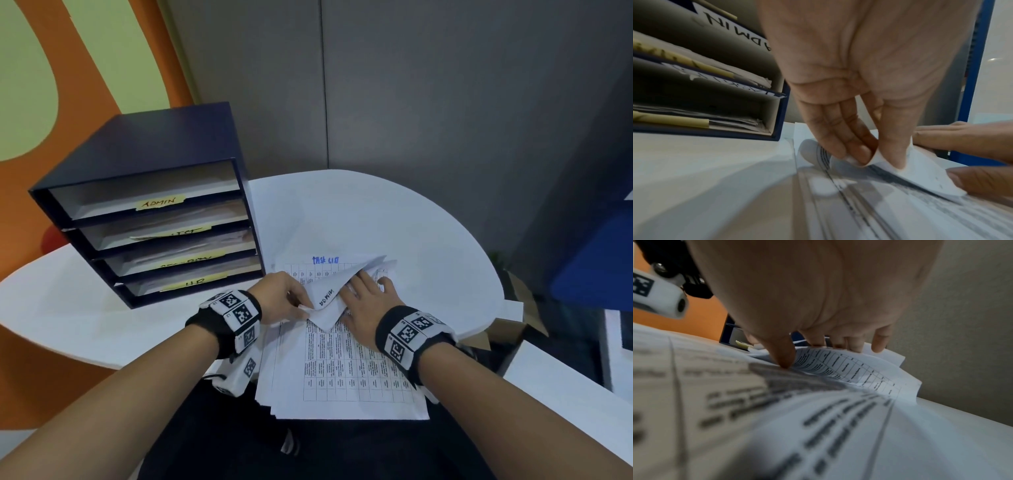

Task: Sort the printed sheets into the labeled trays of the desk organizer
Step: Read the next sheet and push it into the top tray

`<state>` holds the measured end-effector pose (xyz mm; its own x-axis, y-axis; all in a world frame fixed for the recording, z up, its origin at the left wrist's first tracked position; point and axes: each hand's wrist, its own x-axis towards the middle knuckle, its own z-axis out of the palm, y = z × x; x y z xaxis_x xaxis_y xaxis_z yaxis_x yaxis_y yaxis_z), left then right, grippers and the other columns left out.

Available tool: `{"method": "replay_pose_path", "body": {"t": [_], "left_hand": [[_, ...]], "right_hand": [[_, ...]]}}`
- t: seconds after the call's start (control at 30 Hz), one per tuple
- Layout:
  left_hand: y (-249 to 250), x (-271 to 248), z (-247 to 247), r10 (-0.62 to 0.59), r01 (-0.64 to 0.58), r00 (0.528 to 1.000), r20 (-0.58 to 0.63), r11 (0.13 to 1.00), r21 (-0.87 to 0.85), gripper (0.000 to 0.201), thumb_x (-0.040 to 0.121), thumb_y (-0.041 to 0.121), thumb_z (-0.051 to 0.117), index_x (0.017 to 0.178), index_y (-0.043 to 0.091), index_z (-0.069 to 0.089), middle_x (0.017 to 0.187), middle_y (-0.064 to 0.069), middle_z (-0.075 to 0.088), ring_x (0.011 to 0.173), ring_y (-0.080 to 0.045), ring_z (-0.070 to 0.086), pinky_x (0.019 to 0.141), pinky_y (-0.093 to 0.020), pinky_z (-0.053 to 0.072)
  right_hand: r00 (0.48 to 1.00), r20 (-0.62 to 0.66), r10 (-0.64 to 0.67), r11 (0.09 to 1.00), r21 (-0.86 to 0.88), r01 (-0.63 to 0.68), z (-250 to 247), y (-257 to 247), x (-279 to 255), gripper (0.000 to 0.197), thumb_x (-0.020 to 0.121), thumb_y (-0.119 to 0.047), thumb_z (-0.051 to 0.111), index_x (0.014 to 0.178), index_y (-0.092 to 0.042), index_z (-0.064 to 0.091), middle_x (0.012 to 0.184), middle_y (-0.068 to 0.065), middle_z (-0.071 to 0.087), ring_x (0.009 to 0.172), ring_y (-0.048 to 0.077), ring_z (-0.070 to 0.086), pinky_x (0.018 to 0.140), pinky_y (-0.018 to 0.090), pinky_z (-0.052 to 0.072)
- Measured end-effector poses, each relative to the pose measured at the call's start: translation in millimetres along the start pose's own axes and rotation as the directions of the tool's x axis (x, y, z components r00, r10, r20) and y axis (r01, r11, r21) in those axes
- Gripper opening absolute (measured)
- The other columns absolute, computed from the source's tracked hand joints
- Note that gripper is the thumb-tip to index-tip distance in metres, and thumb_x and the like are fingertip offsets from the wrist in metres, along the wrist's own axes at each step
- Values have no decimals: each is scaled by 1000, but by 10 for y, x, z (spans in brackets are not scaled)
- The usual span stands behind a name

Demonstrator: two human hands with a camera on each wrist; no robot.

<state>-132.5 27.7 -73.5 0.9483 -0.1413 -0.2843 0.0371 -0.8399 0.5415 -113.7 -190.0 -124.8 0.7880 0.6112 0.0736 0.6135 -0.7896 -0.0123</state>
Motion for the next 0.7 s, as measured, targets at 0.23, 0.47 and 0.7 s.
{"method": "replay_pose_path", "body": {"t": [0.23,0.47,0.7], "left_hand": [[-14,10,-6,-6,5,1000,-13,999,-34,10,77,22,85,83,27,78,75,12,71,70,-4,65,67,-17,51],[-6,4,-10,20,-28,996,-85,995,-95,5,79,27,82,80,25,77,92,13,69,82,-1,63,77,-22,51],[13,41,-52,91,-90,996,0,979,-183,10,82,18,79,78,27,77,140,-2,59,128,-12,56,114,-32,37]], "right_hand": [[1000,5,18,1000,-8,-17,10,-8,3,61,92,-43,42,146,-17,30,156,9,25,146,28,18,109,51,20],[998,38,47,998,29,-48,-42,-24,5,73,94,-42,42,152,-17,7,160,7,13,147,24,10,113,49,14],[995,-96,26,998,60,-20,-99,-28,27,105,80,-24,64,151,-22,-13,156,11,-28,148,31,-1,111,48,22]]}}
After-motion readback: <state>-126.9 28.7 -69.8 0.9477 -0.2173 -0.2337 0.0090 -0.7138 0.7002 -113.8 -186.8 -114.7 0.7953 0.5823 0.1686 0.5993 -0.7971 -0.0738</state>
